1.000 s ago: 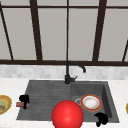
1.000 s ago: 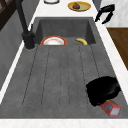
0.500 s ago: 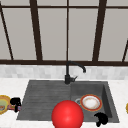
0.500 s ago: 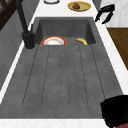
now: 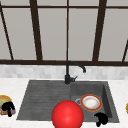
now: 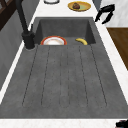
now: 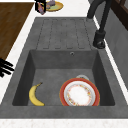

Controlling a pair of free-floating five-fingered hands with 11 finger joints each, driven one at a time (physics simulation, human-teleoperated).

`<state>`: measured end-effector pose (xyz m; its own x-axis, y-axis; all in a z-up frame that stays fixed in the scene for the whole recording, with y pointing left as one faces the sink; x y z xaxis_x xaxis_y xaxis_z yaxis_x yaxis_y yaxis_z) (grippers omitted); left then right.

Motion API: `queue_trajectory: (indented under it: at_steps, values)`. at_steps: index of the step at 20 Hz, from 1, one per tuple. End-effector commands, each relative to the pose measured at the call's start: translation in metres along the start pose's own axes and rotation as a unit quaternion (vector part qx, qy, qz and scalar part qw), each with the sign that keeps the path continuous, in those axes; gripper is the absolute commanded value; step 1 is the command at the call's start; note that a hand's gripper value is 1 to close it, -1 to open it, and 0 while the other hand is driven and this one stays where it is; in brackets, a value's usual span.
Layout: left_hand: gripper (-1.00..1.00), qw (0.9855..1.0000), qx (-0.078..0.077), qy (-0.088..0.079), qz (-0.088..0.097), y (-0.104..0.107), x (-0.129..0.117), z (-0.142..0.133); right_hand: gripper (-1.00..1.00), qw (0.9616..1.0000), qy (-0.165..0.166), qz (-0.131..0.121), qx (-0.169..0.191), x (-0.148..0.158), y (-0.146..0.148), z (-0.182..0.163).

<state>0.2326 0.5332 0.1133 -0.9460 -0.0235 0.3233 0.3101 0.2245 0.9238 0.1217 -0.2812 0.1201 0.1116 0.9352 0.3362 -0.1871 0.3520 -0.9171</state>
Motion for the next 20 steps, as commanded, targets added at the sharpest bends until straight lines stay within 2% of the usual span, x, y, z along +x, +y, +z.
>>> queue_trajectory:
  at_steps: [1,2,3,4,5,7,11,12,14,15,16,17,18,20]
  values:
    - [1.0,0.9989,0.046,-0.005,0.003,-0.014,-0.005,0.024,0.0,1.0,0.0,0.0,0.0,0.0,0.0,0.0]
    - [1.0,0.9975,0.068,-0.017,0.0,-0.012,-0.005,0.031,0.0,1.0,0.0,0.0,0.0,0.0,0.0,0.0]
    - [1.0,0.997,0.073,-0.025,-0.003,-0.02,0.016,0.036,0.0,1.0,0.0,0.0,0.0,0.0,0.0,0.0]
    - [1.0,0.9979,0.061,-0.02,-0.01,-0.016,0.029,0.033,0.0,1.0,0.0,0.0,0.0,0.0,0.0,0.0]
    - [1.0,0.998,0.059,-0.018,-0.018,-0.012,0.036,0.032,0.0,1.0,0.0,0.0,0.0,0.0,0.0,0.0]
    - [1.0,0.999,0.043,-0.008,-0.005,0.003,0.055,0.032,0.0,1.0,0.0,0.0,0.0,0.0,0.0,0.0]
    - [1.0,0.9992,0.039,-0.004,0.012,0.014,0.085,0.046,0.0,1.0,0.0,0.0,0.0,0.0,0.0,0.0]
    - [1.0,0.9992,0.04,-0.008,0.0,0.012,0.081,0.054,0.0,1.0,0.0,0.0,0.0,0.0,0.0,0.0]
    - [1.0,0.9982,0.056,-0.018,-0.013,0.008,0.066,0.062,0.0,1.0,0.0,0.0,0.0,0.0,0.0,0.0]
    - [1.0,0.9971,0.069,-0.025,-0.02,0.002,0.065,0.06,0.0,1.0,0.0,0.0,0.0,0.0,0.0,0.0]
    - [1.0,0.9952,0.087,-0.032,-0.028,-0.004,0.06,0.067,0.0,1.0,0.0,0.0,0.0,0.0,0.0,0.0]
    - [1.0,0.9945,0.092,-0.036,-0.036,-0.007,0.055,0.069,0.0,1.0,0.0,0.0,0.0,0.0,0.0,0.0]
    - [1.0,0.995,0.086,-0.034,-0.038,-0.01,0.049,0.066,0.0,1.0,0.0,0.0,0.0,0.0,0.0,0.0]
    - [1.0,0.9952,0.086,-0.034,-0.034,-0.025,0.041,0.073,0.0,1.0,0.0,0.0,0.0,0.0,0.0,0.0]
